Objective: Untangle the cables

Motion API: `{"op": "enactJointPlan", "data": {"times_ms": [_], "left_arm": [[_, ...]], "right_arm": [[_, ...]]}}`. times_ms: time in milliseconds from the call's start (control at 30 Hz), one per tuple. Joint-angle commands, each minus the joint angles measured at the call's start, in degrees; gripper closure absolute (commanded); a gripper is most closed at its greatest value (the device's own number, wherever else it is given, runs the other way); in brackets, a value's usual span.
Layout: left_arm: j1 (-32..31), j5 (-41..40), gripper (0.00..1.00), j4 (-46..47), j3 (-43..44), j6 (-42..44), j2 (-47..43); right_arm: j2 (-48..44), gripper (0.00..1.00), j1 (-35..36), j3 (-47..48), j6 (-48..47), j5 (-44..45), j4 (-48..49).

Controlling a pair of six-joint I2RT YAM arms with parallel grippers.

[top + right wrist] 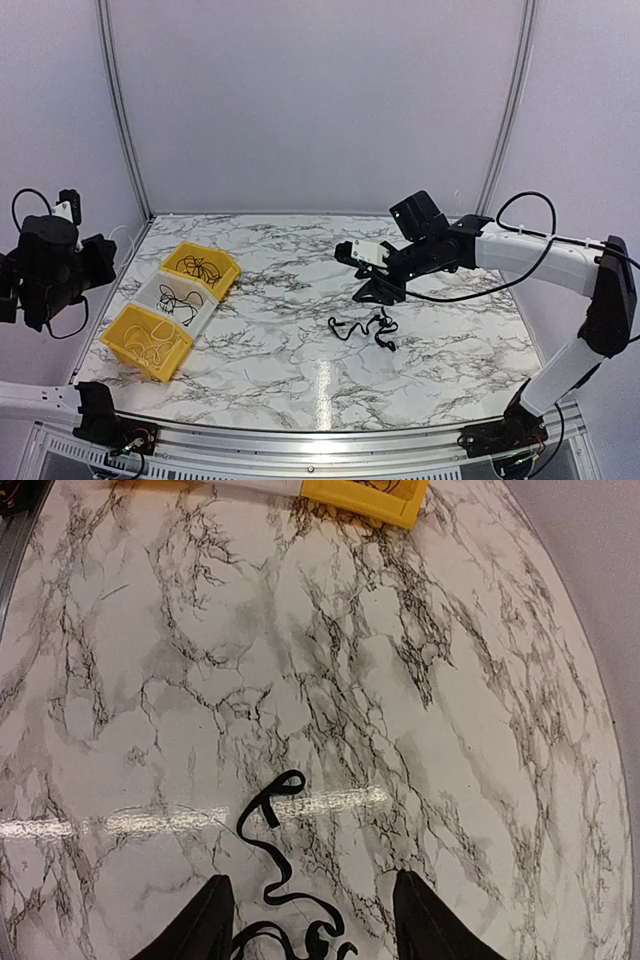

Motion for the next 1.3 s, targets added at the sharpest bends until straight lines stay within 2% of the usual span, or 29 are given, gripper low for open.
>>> {"op": "enactJointPlan", "data": {"times_ms": [0,200,433,600,700,833,900,967,1100,1267], "left_arm": [[0.38,-5.38,1.0,-17.99,0.15,-16.09,-1.95],[0.88,-7.71,1.0,-22.57,-5.03,-26.11,-2.92],[5.39,-5.75,1.0,-22.67,-11.54,-30.42,3.31],[10.81,-0.41,0.97,-17.86,-14.39,-26.5,9.44],[14.37,4.3,0.91,-11.58,-17.02,-21.33,11.55],[20.39,12.93,0.9,-0.7,-21.59,-15.81,12.81],[22.95,16.89,0.92,5.07,-24.46,-14.06,13.09],[25.09,19.03,1.0,9.86,-27.08,-13.11,13.49],[27.59,21.29,1.0,14.53,-29.52,-12.1,16.0],[27.9,22.38,1.0,14.82,-27.72,-10.2,17.16]], "right_arm": [[0.64,0.45,-0.13,-0.49,-0.35,-0.82,1.26],[1.06,0.45,-0.12,-0.59,-0.31,-0.99,1.12],[1.07,0.45,-0.09,-0.68,-0.06,-1.22,0.77],[1.18,0.45,-0.13,-0.68,-0.13,-1.58,0.56],[1.18,0.45,-0.08,-0.81,-0.28,-1.79,0.5],[1.19,0.45,-0.1,-1.12,-0.38,-1.91,0.45],[1.09,0.45,-0.11,-1.25,-0.31,-2.15,0.41],[1.07,0.45,-0.13,-1.42,-0.37,-2.38,0.43],[1.28,0.46,-0.02,-1.6,-0.61,-2.45,0.5],[1.07,0.46,-0.04,-1.37,-0.36,-2.14,0.29]]}}
